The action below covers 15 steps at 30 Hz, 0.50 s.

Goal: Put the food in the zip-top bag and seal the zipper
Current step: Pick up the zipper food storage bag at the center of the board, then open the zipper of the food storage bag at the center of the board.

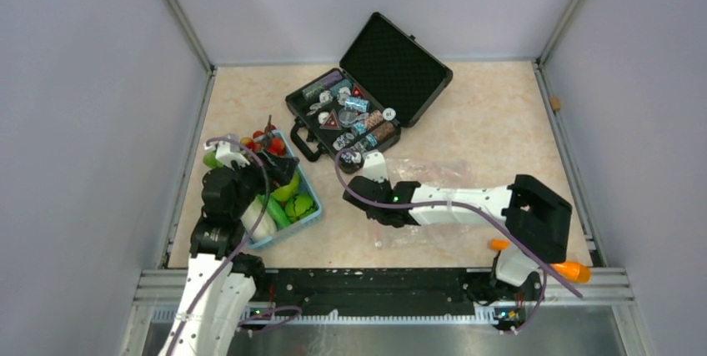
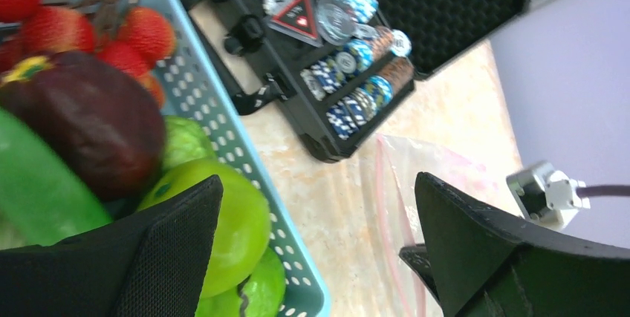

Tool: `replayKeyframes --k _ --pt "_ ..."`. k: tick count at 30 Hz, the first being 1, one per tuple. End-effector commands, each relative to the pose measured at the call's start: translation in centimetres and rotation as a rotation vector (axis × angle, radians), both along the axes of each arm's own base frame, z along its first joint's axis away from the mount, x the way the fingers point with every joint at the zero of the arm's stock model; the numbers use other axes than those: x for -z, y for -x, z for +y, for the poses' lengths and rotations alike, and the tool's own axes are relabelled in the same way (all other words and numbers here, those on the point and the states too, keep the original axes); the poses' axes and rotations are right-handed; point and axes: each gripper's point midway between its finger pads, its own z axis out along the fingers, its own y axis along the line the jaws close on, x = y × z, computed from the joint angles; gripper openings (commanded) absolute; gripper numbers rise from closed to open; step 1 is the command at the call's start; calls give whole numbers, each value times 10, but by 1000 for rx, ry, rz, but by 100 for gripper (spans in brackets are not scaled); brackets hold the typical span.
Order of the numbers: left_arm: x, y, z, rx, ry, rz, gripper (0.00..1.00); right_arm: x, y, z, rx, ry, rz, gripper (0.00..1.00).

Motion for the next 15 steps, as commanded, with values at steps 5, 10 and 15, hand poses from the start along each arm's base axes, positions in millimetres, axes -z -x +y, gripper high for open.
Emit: replayKeyframes --k 5,10,15 --pt "-34 10 -64 408 108 -133 98 -87 -5 11 -32 -456 -89 0" --pt "-22 19 -98 521 94 -73 96 -118 -12 -8 -23 -556 -143 0" --pt "-15 33 -147 653 64 -37 96 -126 -10 -13 -37 -572 -160 0"
